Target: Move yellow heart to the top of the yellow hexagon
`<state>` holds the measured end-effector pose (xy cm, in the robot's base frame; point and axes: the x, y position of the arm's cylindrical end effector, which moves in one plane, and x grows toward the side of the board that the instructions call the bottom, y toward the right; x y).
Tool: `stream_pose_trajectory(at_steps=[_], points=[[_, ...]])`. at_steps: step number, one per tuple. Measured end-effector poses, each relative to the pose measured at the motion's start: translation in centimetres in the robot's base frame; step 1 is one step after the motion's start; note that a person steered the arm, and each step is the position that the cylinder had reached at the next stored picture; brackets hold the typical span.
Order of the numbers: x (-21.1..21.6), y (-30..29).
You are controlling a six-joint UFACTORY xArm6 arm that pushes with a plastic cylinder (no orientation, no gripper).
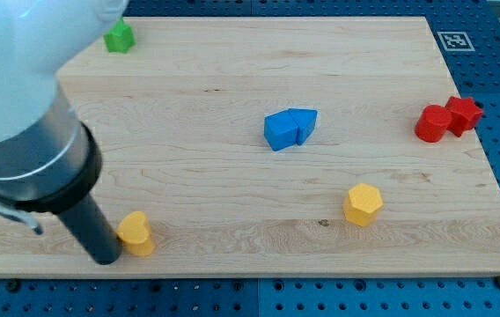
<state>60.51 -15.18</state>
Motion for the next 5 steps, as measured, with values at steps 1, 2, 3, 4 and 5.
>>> stream_pose_trajectory(at_steps=[1,2,3,4,5], points=[[-1.3,3.7],[-2.2,6.9],[-2.5,7.3],[-2.9,7.5],[-2.2,8.4]])
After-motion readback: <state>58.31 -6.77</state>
